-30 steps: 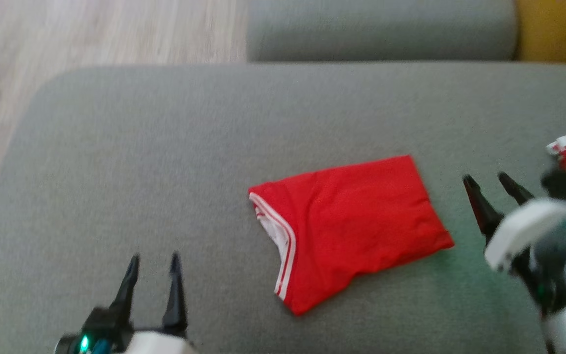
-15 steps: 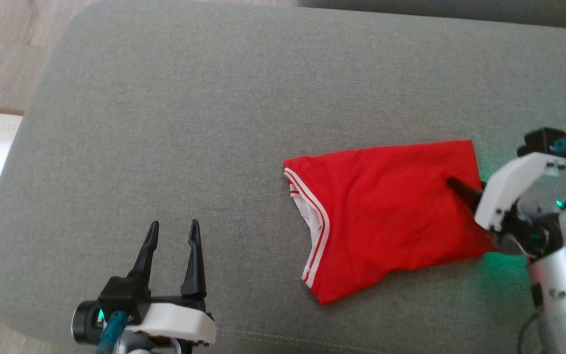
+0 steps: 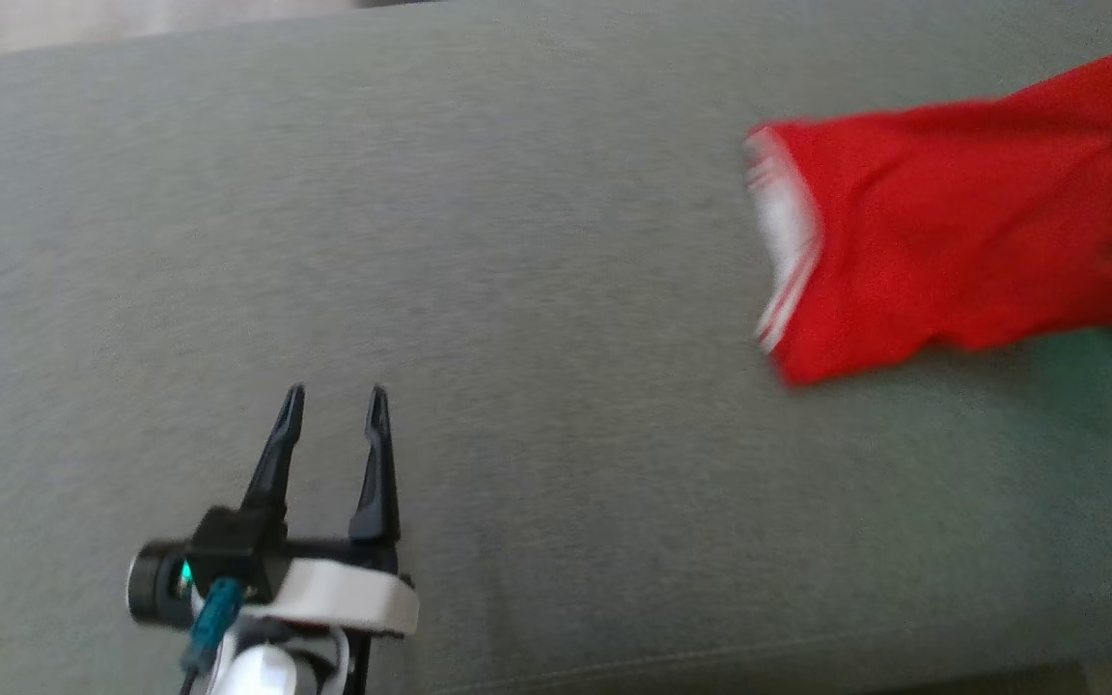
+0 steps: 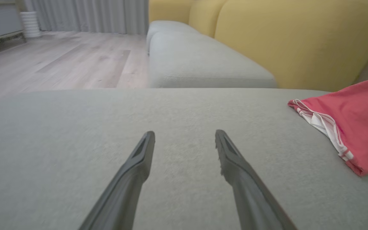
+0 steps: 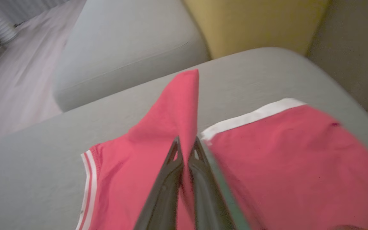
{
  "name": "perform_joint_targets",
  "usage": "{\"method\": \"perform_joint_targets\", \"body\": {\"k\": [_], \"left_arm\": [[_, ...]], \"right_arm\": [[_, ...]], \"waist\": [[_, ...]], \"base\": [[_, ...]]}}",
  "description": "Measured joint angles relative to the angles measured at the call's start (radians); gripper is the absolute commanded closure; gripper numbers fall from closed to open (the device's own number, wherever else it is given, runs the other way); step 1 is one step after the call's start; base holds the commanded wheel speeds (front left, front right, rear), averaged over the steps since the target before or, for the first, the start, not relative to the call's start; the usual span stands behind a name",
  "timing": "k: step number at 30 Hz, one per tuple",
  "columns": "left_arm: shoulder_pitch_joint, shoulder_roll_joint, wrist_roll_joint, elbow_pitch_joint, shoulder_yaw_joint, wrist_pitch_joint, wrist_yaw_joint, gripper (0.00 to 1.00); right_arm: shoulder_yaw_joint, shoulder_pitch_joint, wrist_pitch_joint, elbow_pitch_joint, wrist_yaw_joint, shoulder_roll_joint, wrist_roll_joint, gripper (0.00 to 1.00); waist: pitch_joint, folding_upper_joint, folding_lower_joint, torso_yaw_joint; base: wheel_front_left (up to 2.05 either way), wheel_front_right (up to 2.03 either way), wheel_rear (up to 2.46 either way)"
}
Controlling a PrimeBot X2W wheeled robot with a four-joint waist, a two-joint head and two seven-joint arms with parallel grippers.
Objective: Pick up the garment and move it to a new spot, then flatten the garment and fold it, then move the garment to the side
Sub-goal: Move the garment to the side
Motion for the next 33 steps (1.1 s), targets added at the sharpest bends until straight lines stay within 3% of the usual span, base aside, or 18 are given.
{"method": "perform_joint_targets", "body": {"k": [7,16,17,18,19,27,33], "left_arm": [[-0.042,0.002,0.021,0.0,-0.007,0.0,-0.016,0.0],[-0.04,0.004,0.021,0.0,-0.019,0.0,-0.017,0.0],[-0.04,0.004,0.022,-0.001,-0.02,0.0,-0.017,0.0],[-0.04,0.004,0.023,-0.001,-0.02,0.0,-0.016,0.0],[-0.04,0.004,0.027,-0.001,-0.02,0.0,-0.016,0.0],[-0.034,0.004,0.026,-0.007,-0.004,0.0,-0.006,0.0],[0.007,0.002,-0.011,-0.003,0.007,0.0,0.012,0.0]], "right_arm": [[-0.102,-0.065,-0.048,0.048,0.0,-0.064,-0.055,1.0],[-0.143,-0.15,-0.128,0.13,0.0,-0.095,-0.17,1.0],[-0.151,-0.156,-0.136,0.145,0.0,-0.1,-0.198,0.93],[-0.162,-0.164,-0.137,0.162,0.0,-0.105,-0.226,0.51],[-0.169,-0.167,-0.137,0.172,0.0,-0.11,-0.249,0.0],[-0.122,-0.163,-0.253,0.104,0.0,-0.118,-0.332,0.0],[0.009,0.013,-0.344,-0.139,0.0,-0.124,-0.23,0.0]], "waist": [[0.048,0.0,0.0,-0.078],[0.078,0.0,0.0,-0.049],[0.081,0.0,0.0,-0.047],[0.085,0.0,0.0,-0.044],[0.089,0.0,0.0,-0.043],[0.056,0.0,0.0,-0.054],[-0.036,0.0,0.0,-0.044]], "base": [[0.0,0.0,0.0],[0.0,0.0,0.0],[0.0,0.0,0.0],[0.0,0.0,0.0],[0.0,0.0,0.0],[0.0,0.0,0.0],[0.0,0.0,0.0]]}}
